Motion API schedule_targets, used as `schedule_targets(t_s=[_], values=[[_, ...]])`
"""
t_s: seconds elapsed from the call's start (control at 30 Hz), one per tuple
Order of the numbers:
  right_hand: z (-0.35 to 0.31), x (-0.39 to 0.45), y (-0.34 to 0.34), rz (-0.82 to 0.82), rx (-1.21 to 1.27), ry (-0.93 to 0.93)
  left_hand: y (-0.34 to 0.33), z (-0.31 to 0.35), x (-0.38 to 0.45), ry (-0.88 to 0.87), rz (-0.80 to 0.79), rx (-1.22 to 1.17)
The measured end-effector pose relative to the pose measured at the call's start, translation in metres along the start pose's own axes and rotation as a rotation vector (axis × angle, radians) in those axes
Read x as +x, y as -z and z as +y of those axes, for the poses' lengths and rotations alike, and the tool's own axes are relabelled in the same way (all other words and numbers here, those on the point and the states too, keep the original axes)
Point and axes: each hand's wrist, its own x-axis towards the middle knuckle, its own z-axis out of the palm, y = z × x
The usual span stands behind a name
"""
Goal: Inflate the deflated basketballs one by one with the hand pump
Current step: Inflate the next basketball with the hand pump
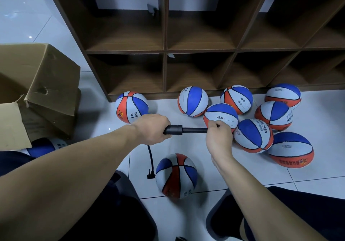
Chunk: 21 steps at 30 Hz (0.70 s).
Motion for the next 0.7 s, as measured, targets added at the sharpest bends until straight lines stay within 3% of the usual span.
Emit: schedule_targets(t_s=[0.33,0.7], values=[[-0.001,-0.022,-0.027,-0.148,-0.065,0.008,-0.003,0.025,0.006,-0.091,0.061,0.047],[0.009,-0.019,-0.03,-0.205,-0.025,-0.021,-0.009,0.019,0.007,-0.103,0.038,0.068]])
